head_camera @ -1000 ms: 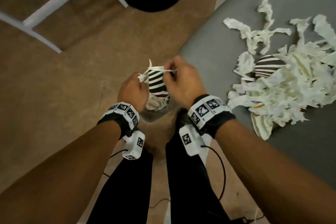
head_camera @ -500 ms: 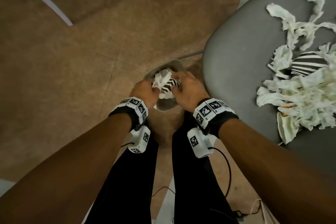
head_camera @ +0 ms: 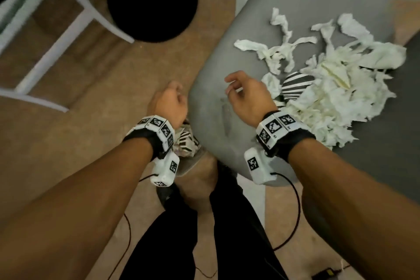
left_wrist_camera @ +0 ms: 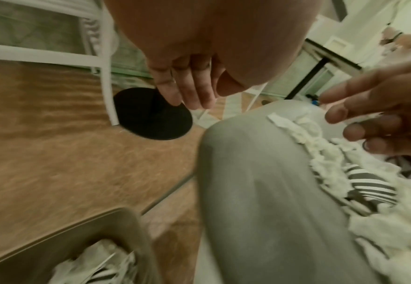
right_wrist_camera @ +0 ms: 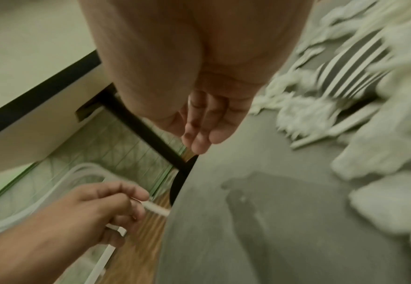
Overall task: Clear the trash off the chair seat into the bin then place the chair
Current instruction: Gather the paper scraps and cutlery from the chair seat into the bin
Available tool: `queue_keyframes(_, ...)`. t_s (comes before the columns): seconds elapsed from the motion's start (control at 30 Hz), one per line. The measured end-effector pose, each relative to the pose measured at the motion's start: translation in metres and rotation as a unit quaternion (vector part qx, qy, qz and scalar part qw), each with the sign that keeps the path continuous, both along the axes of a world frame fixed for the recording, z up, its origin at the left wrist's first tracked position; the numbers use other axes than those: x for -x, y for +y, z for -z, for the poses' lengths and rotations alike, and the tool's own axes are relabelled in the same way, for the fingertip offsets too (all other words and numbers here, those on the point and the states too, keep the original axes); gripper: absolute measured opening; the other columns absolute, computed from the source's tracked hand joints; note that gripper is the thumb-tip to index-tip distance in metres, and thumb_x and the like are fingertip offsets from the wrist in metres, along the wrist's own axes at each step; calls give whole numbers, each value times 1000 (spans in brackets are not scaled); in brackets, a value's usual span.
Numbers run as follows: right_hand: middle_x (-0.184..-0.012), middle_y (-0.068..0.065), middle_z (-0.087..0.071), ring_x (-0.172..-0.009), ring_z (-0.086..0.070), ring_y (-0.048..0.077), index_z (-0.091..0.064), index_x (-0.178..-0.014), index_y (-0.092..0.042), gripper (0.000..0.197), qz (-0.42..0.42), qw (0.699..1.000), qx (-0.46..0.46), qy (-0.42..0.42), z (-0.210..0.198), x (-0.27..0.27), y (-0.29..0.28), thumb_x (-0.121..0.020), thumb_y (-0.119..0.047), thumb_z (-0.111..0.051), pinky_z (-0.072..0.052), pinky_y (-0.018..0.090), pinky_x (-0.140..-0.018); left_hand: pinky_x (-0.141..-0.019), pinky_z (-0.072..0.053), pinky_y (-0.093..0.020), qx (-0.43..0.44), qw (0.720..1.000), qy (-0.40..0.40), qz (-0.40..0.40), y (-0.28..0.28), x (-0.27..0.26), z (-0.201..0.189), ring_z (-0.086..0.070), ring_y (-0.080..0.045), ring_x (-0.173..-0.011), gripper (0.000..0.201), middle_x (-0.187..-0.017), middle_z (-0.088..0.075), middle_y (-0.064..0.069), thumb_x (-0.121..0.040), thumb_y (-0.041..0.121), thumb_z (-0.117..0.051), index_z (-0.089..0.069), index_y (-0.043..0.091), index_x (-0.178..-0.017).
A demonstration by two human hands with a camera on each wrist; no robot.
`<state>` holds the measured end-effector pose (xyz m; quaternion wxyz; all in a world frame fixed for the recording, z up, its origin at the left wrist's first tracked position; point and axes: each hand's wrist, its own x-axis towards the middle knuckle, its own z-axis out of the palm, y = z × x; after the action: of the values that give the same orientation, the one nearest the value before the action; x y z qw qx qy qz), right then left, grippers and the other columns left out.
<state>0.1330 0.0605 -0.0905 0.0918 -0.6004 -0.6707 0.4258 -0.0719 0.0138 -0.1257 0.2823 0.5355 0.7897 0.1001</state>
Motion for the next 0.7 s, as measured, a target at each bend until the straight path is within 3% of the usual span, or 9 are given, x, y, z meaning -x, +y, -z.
queue_keyframes(0.07,-98,-3,-72,-84,-68,19,-60,-117,-20,27,44,999,-15,-12,-1,-34,17,-92,-19,-51,-53,31,-84,-84,-49,-38,-28,999,-19,34,30,-32,-6,-60,-31,-98,25,-106,-65,-7,-87,17,-48,-59,18,-109)
queue_keyframes(0.17,-94,-6,-69,-83,-67,19,-63,-114,-21,26,105,994,-24,-24,-1,-79,37,-92,-20,-52,-54,32,-84,-96,-45,-41,-37,988,-33,149,65,-90,-3,-53,-32,-113,42,-119,-56,-9,-83,21,-56,-53,15,-124)
queue_keyframes(0.27,-94,-6,-68,-83,-65,15,-63,-116,-21,25,129,991,-35,-31,1,-115,52,-93,-22,-52,-50,25,-79,-106,-37,-48,-36,967,-14,251,87,-149,0,-37,-35,-132,87,-143,-37,-11,-74,36,-68,-27,18,-148)
queue_keyframes(0.33,-95,-6,-67,-82,-61,12,-62,-117,-21,26,138,988,-49,-42,1,-135,60,-94,-22,-52,-42,20,-76,-110,-29,-53,-25,955,14,296,99,-179,4,-23,-35,-143,111,-158,-18,-8,-68,45,-75,-9,25,-155)
queue_keyframes(0.43,-103,-5,-69,-86,-63,14,-62,-119,-21,27,140,987,-63,-54,3,-155,72,-94,-22,-52,-44,22,-78,-111,-24,-59,23,934,73,349,111,-198,19,-8,-37,-149,122,-164,0,-3,-64,50,-79,1,34,-155)
queue_keyframes(0.5,-107,-3,-67,-88,-64,16,-59,-122,-21,31,129,988,-67,-56,6,-162,81,-92,-20,-52,-49,27,-82,-110,-26,-58,54,920,104,374,118,-197,25,-12,-37,-148,110,-163,-9,-4,-69,49,-79,-10,34,-154)
queue_keyframes(0.6,-123,2,-58,-100,-61,19,-54,-129,-18,39,93,989,-86,-81,13,-171,101,-89,-15,-54,-50,29,-90,-100,-39,-48,32,913,82,399,127,-182,30,-38,-36,-127,54,-139,-44,-7,-83,27,-69,-51,24,-133)
queue_keyframes(0.63,-130,5,-53,-106,-60,20,-53,-131,-17,42,82,987,-92,-100,17,-173,108,-89,-14,-56,-49,29,-93,-94,-43,-45,23,917,64,394,128,-176,31,-43,-34,-117,37,-126,-50,-7,-85,16,-64,-57,20,-122)
queue_keyframes(0.7,-142,8,-43,-116,-57,25,-51,-133,-16,46,77,981,-101,-147,27,-180,124,-88,-11,-59,-47,31,-100,-89,-45,-42,37,936,18,351,126,-166,32,-48,-32,-106,25,-114,-51,-8,-87,8,-57,-57,15,-111)
